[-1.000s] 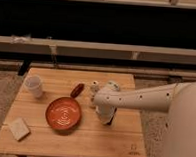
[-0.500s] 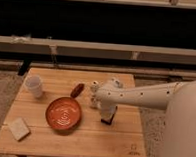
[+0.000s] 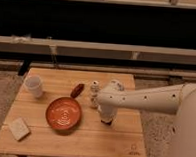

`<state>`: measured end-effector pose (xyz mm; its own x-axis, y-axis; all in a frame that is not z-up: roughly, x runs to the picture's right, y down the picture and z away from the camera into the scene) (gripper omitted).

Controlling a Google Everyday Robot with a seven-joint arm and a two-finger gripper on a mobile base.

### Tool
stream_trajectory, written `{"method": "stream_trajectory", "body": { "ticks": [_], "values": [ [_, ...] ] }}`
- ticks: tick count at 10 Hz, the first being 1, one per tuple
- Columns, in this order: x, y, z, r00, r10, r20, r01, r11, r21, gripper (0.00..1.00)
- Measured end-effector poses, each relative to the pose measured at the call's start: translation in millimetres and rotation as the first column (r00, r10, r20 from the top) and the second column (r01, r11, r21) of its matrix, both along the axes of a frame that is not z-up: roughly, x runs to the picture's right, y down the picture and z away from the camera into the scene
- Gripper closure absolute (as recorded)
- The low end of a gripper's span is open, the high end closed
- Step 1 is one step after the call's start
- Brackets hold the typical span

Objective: Push the eraser across the table

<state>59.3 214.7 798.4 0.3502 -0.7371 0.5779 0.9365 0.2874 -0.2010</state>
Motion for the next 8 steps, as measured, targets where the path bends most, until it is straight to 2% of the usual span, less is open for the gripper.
{"method": "stream_trajectory", "body": {
  "ticks": [2,4,8],
  "values": [
    [-1,17,-1.9,1.000,-0.014,0.006,0.014,0.9999,-0.010,1.00],
    [-3,25,3.5,1.000,-0.022,0.006,0.022,0.9996,-0.019,1.00],
    [1,20,17.4,1.000,-0.024,-0.015,0.023,0.9991,-0.035,1.00]
  ]
}}
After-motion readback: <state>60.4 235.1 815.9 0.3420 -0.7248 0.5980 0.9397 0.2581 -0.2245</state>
